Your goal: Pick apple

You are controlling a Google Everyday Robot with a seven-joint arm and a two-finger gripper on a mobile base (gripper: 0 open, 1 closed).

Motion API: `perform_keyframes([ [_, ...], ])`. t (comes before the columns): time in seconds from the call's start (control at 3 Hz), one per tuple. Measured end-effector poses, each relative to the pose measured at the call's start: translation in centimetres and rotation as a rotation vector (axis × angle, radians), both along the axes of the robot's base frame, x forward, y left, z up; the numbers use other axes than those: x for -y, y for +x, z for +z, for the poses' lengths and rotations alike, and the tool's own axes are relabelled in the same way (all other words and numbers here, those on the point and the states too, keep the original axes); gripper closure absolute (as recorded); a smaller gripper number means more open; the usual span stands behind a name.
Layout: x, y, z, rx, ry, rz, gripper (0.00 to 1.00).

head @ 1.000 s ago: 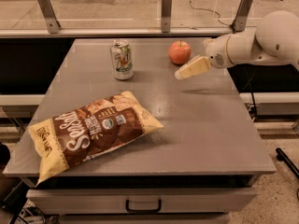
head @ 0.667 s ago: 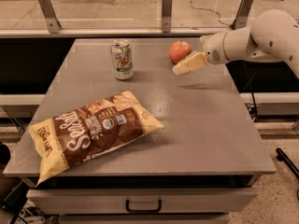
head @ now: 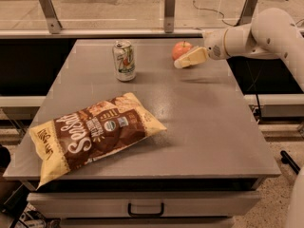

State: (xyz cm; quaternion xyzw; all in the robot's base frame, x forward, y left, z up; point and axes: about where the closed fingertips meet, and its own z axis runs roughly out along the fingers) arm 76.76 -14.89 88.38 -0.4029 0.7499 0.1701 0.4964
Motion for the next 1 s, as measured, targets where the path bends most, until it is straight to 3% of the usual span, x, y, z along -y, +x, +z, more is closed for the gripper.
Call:
perform_keyframes([
  [0.67, -0.2, 1.3, -2.0, -0.026, 0.05, -0.026, 0.0],
  [1.0, -0.7, 1.5, -2.8, -0.034, 0.082, -0.03, 0.18],
])
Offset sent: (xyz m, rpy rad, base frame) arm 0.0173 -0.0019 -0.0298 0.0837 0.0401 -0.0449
